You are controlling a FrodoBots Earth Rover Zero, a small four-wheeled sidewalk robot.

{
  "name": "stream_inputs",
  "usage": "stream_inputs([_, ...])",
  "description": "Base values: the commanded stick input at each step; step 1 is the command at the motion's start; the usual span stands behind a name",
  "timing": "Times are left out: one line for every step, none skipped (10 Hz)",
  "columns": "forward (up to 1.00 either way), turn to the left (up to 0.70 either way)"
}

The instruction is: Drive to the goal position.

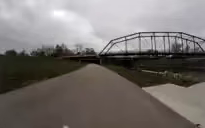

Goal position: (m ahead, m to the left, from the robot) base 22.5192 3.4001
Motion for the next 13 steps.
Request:
stream_inputs([1.0,0.0])
stream_inputs([1.0,0.0])
stream_inputs([1.0,0.0])
stream_inputs([1.0,0.0])
stream_inputs([1.0,0.0])
stream_inputs([1.0,0.0])
stream_inputs([1.0,0.0])
stream_inputs([1.0,0.0])
stream_inputs([1.0,0.0])
stream_inputs([1.0,0.0])
stream_inputs([1.0,0.0])
stream_inputs([1.0,0.0])
stream_inputs([1.0,0.0])
